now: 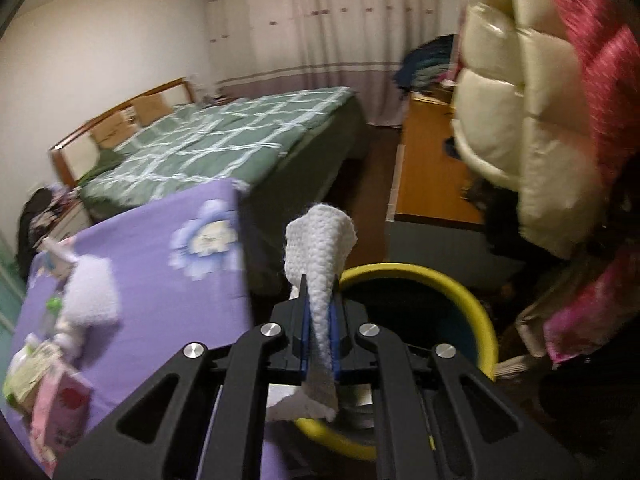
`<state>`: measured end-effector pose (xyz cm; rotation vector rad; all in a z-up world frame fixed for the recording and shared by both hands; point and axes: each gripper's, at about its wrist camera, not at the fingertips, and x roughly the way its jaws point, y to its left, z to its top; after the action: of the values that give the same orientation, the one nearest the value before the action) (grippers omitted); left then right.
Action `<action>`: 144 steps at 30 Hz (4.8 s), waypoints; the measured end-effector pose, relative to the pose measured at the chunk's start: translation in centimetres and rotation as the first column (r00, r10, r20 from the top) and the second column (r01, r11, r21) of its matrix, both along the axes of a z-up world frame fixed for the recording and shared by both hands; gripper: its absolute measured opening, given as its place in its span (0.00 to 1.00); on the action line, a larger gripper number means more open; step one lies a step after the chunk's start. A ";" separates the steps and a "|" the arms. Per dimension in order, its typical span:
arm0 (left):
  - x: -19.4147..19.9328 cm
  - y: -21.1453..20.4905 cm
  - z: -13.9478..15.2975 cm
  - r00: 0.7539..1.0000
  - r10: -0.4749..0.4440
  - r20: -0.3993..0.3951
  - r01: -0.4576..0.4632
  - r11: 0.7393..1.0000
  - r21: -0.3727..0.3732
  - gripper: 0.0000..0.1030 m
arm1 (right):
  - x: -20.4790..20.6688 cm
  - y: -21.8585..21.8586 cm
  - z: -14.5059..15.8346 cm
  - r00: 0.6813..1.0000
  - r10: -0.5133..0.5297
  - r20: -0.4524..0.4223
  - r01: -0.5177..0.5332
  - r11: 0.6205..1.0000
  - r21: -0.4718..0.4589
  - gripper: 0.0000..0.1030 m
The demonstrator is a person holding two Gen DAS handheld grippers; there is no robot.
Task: Collect trash
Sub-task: 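Lift the tissue with the right tool and carry it over the bin, then open the right tool to drop the tissue into the bin, then grasp the beige snack box with the left tool and lift it, then carry the beige box over the yellow bin and open the left tool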
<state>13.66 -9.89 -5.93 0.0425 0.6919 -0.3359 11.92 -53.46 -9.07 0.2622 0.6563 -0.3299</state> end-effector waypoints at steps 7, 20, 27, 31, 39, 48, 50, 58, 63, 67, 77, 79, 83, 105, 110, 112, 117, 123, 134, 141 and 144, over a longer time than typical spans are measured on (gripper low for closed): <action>0.2 -0.9 -0.3 1.000 -0.011 -0.010 0.011 1.000 0.011 0.89 | 0.4 -3.7 -2.1 0.994 -0.101 -0.050 0.100 0.995 -0.021 0.24; 0.0 -0.2 -1.2 1.000 0.000 -0.022 0.001 0.999 0.046 0.89 | -1.6 0.6 -2.1 0.999 -0.049 0.018 0.049 0.999 0.012 0.41; -0.3 1.5 -2.4 1.000 0.009 -0.029 -0.006 0.996 0.088 0.88 | -1.6 4.6 -1.9 0.999 0.037 0.034 -0.038 0.999 0.019 0.41; -0.1 2.2 -3.0 0.999 -0.013 -0.050 0.017 0.997 0.082 0.81 | -1.4 5.5 -1.6 0.998 0.057 0.033 -0.058 0.998 0.017 0.41; 0.5 2.1 -4.9 0.993 -0.062 -0.099 0.072 0.993 0.098 0.80 | -1.1 6.6 -1.9 0.997 0.075 0.019 -0.076 0.997 0.021 0.41; 1.5 2.4 -6.3 0.987 -0.089 -0.134 0.103 0.990 0.095 0.80 | -0.6 7.1 -2.4 0.996 0.089 0.008 -0.089 0.996 0.028 0.42; 1.6 2.4 -6.3 0.986 -0.098 -0.138 0.111 0.990 0.088 0.80 | -0.5 7.2 -2.5 0.996 0.092 0.005 -0.092 0.995 0.028 0.42; 2.6 2.9 -6.5 0.982 -0.106 -0.157 0.113 0.993 0.041 0.77 | -0.3 7.8 -2.8 0.994 0.106 0.000 -0.106 0.994 0.024 0.42; 3.1 3.5 -7.1 0.980 -0.095 -0.176 0.103 0.994 0.033 0.73 | -0.3 8.0 -2.8 0.994 0.108 -0.001 -0.108 0.994 0.023 0.42; 3.7 2.9 -7.6 0.977 -0.108 -0.181 0.117 0.993 0.036 0.72 | -0.1 8.4 -2.9 0.993 0.116 -0.005 -0.116 0.993 0.024 0.42; 4.3 3.0 -6.9 0.985 -0.104 -0.137 0.108 0.994 0.020 0.68 | -0.2 9.0 -2.8 0.990 0.138 -0.003 -0.138 0.990 0.017 0.42; 3.9 3.0 -6.2 0.988 -0.100 -0.118 0.104 0.994 0.027 0.68 | -0.3 9.0 -2.8 0.990 0.140 0.002 -0.140 0.990 0.019 0.42; 2.9 2.5 -4.0 0.992 -0.102 -0.071 0.105 0.994 0.042 0.68 | -0.7 8.7 -2.7 0.990 0.141 0.011 -0.141 0.990 0.025 0.42; 3.7 -21.1 -1.7 0.916 -0.388 -0.103 0.389 0.921 -0.011 0.68 | -10.1 -2.9 -1.9 0.994 -0.094 0.053 0.094 0.995 -0.012 0.44; 4.2 -27.9 -3.3 0.887 -0.439 -0.143 0.444 0.896 0.000 0.68 | -12.0 -5.4 -2.9 0.989 -0.138 0.048 0.138 0.990 0.011 0.44; 4.4 -30.9 -4.0 0.871 -0.462 -0.165 0.468 0.884 -0.002 0.69 | -12.5 -6.4 -3.3 0.987 -0.154 0.045 0.153 0.988 0.023 0.44; 5.1 -35.6 -5.4 0.854 -0.485 -0.185 0.492 0.870 -0.010 0.69 | -13.4 -7.7 -3.6 0.983 -0.181 0.042 0.180 0.983 0.028 0.49; 5.3 -35.5 -4.3 0.886 -0.445 -0.131 0.450 0.893 0.004 0.81 | -13.7 -7.8 -3.5 0.981 -0.186 0.048 0.185 0.982 0.030 0.49; 2.2 -20.7 0.6 0.956 -0.294 -0.025 0.293 0.956 -0.014 0.87 | -10.4 -2.9 -3.0 0.998 -0.052 0.041 0.051 0.998 0.025 0.49; 1.0 -8.1 2.1 0.993 -0.113 0.013 0.113 0.993 -0.018 0.87 | -5.7 3.9 -1.8 0.992 0.121 0.040 -0.122 0.992 0.019 0.49; 0.9 -2.8 2.5 0.999 -0.019 0.040 0.019 1.000 -0.007 0.87 | -3.0 7.1 -1.3 0.978 0.207 0.034 -0.208 0.978 0.022 0.49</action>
<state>14.54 -12.70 -3.44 0.0485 0.6514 -0.3552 8.93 -46.33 -10.40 0.2205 0.6508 -0.1166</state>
